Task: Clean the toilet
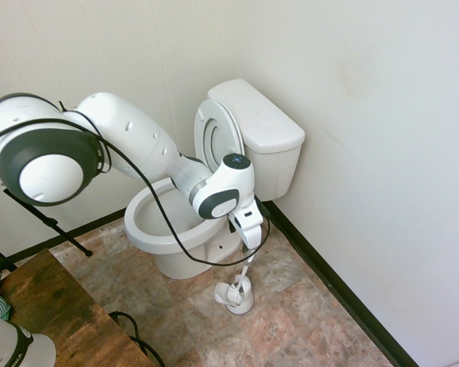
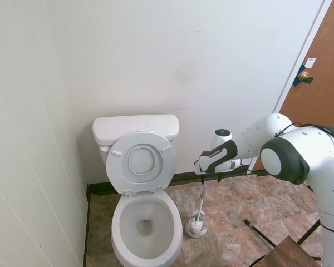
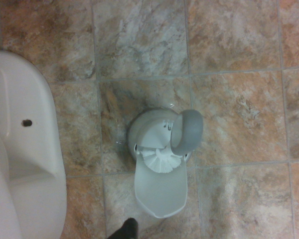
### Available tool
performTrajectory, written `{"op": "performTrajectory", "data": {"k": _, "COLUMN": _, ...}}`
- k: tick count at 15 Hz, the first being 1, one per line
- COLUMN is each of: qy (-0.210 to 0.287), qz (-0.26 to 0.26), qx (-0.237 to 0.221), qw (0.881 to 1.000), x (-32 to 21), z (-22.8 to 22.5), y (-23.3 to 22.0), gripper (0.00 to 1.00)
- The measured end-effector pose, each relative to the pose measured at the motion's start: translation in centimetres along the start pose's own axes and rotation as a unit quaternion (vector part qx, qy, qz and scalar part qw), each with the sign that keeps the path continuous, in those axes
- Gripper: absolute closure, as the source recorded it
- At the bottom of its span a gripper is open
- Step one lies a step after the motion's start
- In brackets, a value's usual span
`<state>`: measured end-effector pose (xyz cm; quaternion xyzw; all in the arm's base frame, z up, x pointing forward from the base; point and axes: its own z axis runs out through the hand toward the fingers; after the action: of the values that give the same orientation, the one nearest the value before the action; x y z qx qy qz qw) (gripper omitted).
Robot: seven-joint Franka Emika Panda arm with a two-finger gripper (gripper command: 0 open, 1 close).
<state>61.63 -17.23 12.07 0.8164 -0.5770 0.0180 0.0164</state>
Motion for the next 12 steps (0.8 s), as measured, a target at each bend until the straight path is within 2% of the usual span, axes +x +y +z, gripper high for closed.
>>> {"op": "performTrajectory", "data": {"k": 6, "qy": -0.032, "qz": 0.005, "qx": -0.008, "qw": 0.999, "x": 2.3, "z": 5.8, "y": -1.5, "gripper": 0.0}}
{"op": "performTrajectory", "data": {"k": 12, "qy": -0.048, "qz": 0.0, "qx": -0.026, "qw": 0.999, "x": 2.2, "z": 10.9, "y": -2.5, "gripper": 0.0}}
